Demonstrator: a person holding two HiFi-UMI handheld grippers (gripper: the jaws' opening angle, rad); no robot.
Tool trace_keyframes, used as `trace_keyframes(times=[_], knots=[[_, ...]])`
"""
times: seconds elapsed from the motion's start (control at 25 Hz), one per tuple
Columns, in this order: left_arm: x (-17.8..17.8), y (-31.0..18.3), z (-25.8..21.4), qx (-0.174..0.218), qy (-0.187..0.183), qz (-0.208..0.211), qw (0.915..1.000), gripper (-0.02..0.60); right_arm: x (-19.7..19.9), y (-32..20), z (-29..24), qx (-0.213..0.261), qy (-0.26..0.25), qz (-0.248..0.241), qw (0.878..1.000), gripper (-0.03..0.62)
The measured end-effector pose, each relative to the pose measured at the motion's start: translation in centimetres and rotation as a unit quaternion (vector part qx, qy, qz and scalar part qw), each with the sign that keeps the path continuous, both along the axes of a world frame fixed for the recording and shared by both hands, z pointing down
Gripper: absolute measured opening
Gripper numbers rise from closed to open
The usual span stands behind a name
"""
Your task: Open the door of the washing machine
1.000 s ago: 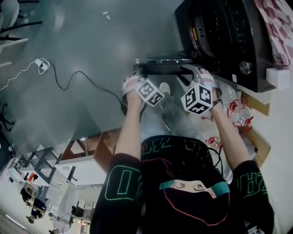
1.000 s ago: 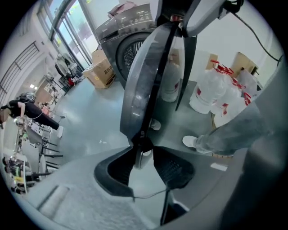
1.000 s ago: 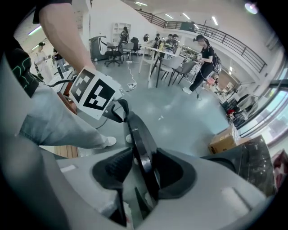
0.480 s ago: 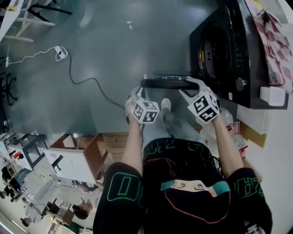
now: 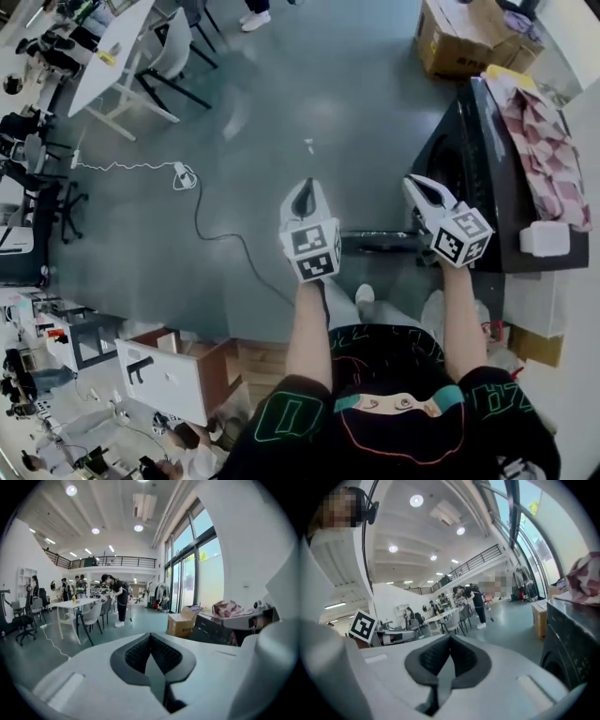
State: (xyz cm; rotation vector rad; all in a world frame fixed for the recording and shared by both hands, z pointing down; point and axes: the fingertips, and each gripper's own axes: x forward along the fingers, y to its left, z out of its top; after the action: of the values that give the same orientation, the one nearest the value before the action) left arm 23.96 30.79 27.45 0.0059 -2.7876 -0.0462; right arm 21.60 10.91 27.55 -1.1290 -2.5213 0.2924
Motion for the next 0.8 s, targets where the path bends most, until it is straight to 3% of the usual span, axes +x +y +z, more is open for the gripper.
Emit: trace_keyframes(times=[0.08,0.16,0.28,0.36,0.8], knots=[[-2.3,-1.1,-5.3,-0.007,-0.048,0.012,0.9988,0.011,-1.8,-1.0,-3.6,-0.031,-0.016,0.045,0.998,0.003],[-2.4,-2.5,-9.3,0.026,-0.09,0.014,0.9955,0.011,-2.6,-2.0,-6.7,-0.032,-0.038,0.084,0.995,0.003],[-1.1,-4.7,-11.1,0.078,-0.117,0.014,0.99,0.011,-3.6,-3.9,-8.4,0.064,-0.09,0.121,0.986,0.003],[-0.7,-5.2,-10.8,0.055,-0.118,0.014,0.9914,0.011,-3.9,-5.3,-8.8,0.097,-0.109,0.14,0.979,0.003],[-1.6,-4.2,-15.2,-0.051,-0.164,-0.003,0.9852,0.011,-4.1,-7.2,-12.5,0.081,-0.168,0.153,0.97,0.003]])
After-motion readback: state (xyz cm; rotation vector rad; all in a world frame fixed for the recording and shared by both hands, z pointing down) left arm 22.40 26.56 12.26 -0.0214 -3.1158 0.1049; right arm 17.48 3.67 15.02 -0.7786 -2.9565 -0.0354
